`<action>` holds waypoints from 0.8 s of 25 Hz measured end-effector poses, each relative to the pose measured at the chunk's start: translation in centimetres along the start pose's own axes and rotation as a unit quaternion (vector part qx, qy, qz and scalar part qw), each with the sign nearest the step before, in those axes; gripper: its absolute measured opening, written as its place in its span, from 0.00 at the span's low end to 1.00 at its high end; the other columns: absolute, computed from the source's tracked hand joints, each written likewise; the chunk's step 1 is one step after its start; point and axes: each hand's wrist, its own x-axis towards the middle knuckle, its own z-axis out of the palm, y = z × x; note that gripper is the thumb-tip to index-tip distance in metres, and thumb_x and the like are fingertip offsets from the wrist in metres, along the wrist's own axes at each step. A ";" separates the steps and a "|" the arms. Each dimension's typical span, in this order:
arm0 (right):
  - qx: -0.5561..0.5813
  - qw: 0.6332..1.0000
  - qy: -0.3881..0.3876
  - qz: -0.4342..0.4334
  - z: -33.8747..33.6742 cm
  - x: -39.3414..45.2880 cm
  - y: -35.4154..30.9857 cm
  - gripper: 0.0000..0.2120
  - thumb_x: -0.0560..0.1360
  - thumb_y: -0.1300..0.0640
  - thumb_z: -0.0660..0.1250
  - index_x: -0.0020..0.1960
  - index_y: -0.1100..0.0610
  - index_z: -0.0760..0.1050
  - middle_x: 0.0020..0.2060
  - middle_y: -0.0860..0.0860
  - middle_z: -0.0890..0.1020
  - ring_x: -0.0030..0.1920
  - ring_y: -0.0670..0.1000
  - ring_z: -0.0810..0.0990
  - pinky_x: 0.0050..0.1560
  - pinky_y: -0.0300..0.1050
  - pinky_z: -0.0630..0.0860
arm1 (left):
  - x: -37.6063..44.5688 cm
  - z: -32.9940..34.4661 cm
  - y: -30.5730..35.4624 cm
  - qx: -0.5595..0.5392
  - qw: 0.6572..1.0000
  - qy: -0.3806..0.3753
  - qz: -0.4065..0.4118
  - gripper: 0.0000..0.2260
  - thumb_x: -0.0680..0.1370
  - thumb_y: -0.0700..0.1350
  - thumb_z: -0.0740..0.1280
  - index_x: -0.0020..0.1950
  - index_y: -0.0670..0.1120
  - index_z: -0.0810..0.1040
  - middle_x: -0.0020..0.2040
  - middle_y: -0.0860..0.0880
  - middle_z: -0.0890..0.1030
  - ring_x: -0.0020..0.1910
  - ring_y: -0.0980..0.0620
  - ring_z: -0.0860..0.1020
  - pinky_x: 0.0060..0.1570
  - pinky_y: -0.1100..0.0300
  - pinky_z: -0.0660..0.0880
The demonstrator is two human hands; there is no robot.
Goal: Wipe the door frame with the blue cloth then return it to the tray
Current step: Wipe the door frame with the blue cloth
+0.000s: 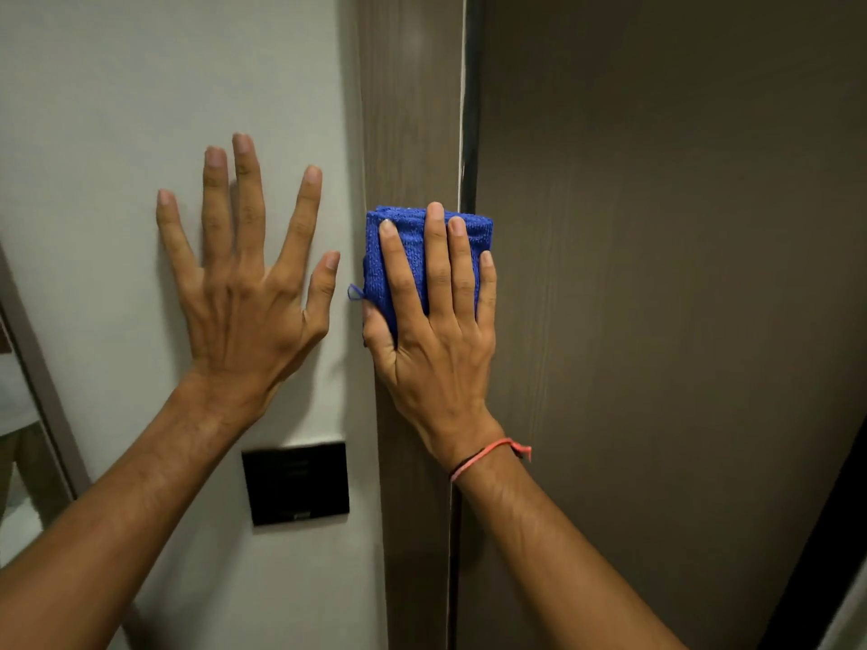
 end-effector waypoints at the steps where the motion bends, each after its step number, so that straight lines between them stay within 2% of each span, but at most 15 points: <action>1: -0.003 1.000 0.011 0.000 -0.2 2.6 0.0 0.28 0.84 0.41 0.52 0.81 0.50 0.62 0.81 0.59 0.64 0.83 0.60 0.60 0.83 0.65 0.56 | 2.0 -0.3 -0.5 0.002 1.000 0.010 0.003 0.28 0.87 0.61 0.46 0.87 0.54 0.49 0.85 0.36 0.52 0.85 0.36 0.51 0.79 0.28 0.51; 8: -0.017 0.998 0.060 0.006 -2.2 18.5 -0.4 0.29 0.84 0.40 0.54 0.82 0.49 0.61 0.83 0.58 0.61 0.84 0.58 0.57 0.82 0.64 0.58 | 13.8 -1.6 -3.0 0.000 0.999 0.048 0.024 0.29 0.86 0.61 0.48 0.87 0.54 0.51 0.86 0.38 0.50 0.85 0.38 0.50 0.79 0.28 0.50; 12: -0.032 0.999 0.002 0.017 -3.9 24.5 -0.9 0.31 0.84 0.37 0.50 0.84 0.46 0.51 0.85 0.55 0.52 0.85 0.56 0.48 0.82 0.69 0.49 | 17.0 -2.2 -3.5 0.015 0.999 0.019 0.029 0.30 0.86 0.61 0.47 0.87 0.53 0.50 0.86 0.38 0.49 0.85 0.38 0.48 0.80 0.29 0.49; 14: 0.001 0.999 -0.029 0.022 -4.6 24.7 -1.1 0.30 0.85 0.38 0.50 0.84 0.45 0.50 0.85 0.53 0.49 0.85 0.54 0.45 0.81 0.71 0.50 | 17.2 -2.7 -3.1 0.007 1.000 0.011 0.019 0.30 0.85 0.59 0.49 0.86 0.53 0.53 0.86 0.38 0.50 0.86 0.39 0.49 0.81 0.32 0.49; 15: 0.042 0.998 -0.044 0.021 -5.2 24.7 -0.9 0.29 0.86 0.39 0.51 0.84 0.44 0.51 0.85 0.52 0.48 0.85 0.53 0.44 0.81 0.70 0.53 | 17.4 -3.2 -2.8 -0.013 1.000 0.018 0.010 0.29 0.85 0.58 0.51 0.86 0.52 0.57 0.86 0.37 0.53 0.85 0.38 0.52 0.81 0.34 0.51; 17: 0.149 0.986 -0.076 0.021 -6.7 25.5 -0.2 0.25 0.86 0.46 0.53 0.82 0.45 0.58 0.85 0.52 0.50 0.85 0.52 0.45 0.81 0.66 0.57 | 18.2 -4.6 -1.9 -0.070 0.996 0.051 -0.014 0.26 0.85 0.56 0.52 0.81 0.49 0.69 0.81 0.35 0.65 0.81 0.36 0.64 0.77 0.37 0.62; 19: 0.230 0.966 -0.112 0.038 -8.6 26.8 0.5 0.23 0.85 0.53 0.56 0.80 0.47 0.65 0.85 0.54 0.51 0.85 0.52 0.46 0.82 0.60 0.56 | 19.5 -6.2 -0.5 -0.152 0.987 0.049 -0.035 0.28 0.85 0.59 0.52 0.75 0.45 0.76 0.70 0.37 0.76 0.69 0.37 0.74 0.65 0.42 0.73; 20: 0.250 0.959 -0.124 0.051 -9.3 27.3 0.8 0.23 0.84 0.56 0.59 0.78 0.49 0.68 0.85 0.57 0.52 0.85 0.53 0.47 0.83 0.55 0.54 | 20.1 -6.8 0.4 -0.202 0.978 0.026 -0.042 0.28 0.85 0.62 0.54 0.73 0.44 0.77 0.65 0.38 0.78 0.63 0.39 0.77 0.59 0.44 0.75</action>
